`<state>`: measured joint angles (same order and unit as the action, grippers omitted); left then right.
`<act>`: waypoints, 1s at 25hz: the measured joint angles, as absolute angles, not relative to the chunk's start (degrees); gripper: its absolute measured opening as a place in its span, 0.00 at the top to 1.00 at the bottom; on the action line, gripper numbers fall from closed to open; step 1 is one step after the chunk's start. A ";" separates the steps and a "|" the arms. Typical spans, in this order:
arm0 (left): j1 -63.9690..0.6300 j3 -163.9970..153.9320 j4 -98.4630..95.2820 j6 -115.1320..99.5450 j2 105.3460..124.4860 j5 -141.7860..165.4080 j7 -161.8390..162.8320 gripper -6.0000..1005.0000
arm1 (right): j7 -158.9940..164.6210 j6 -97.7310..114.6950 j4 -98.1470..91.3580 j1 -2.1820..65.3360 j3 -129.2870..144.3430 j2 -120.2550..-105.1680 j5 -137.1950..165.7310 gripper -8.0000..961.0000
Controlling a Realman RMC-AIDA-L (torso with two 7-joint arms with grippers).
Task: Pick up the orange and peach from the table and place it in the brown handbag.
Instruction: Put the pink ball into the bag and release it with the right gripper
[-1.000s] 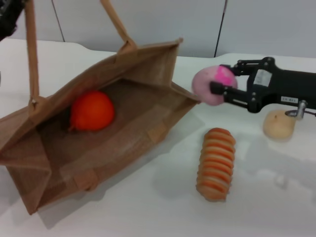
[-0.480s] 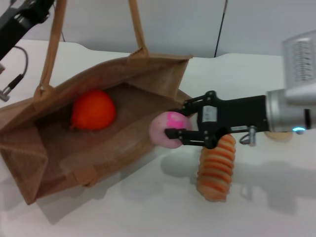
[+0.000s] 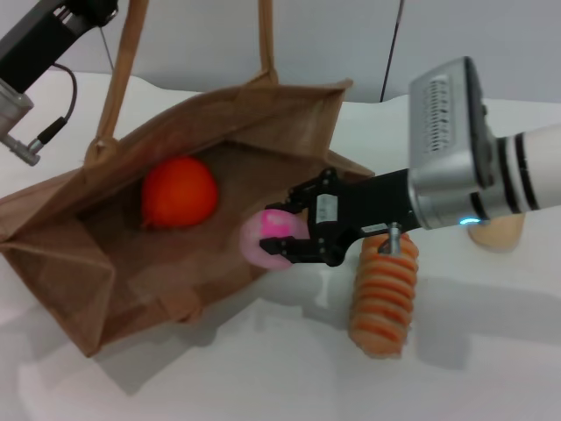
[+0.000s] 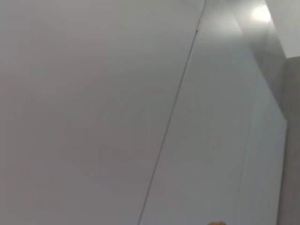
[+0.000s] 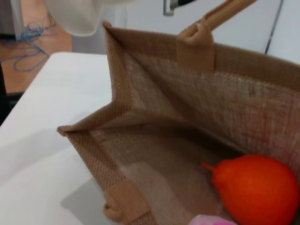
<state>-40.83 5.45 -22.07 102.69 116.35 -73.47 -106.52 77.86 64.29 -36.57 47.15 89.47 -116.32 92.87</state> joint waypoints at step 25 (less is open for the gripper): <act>-43.16 5.45 -21.51 111.22 116.34 -73.93 -103.70 0.89 | 79.60 33.52 -37.39 50.19 108.96 -116.57 80.32 0.56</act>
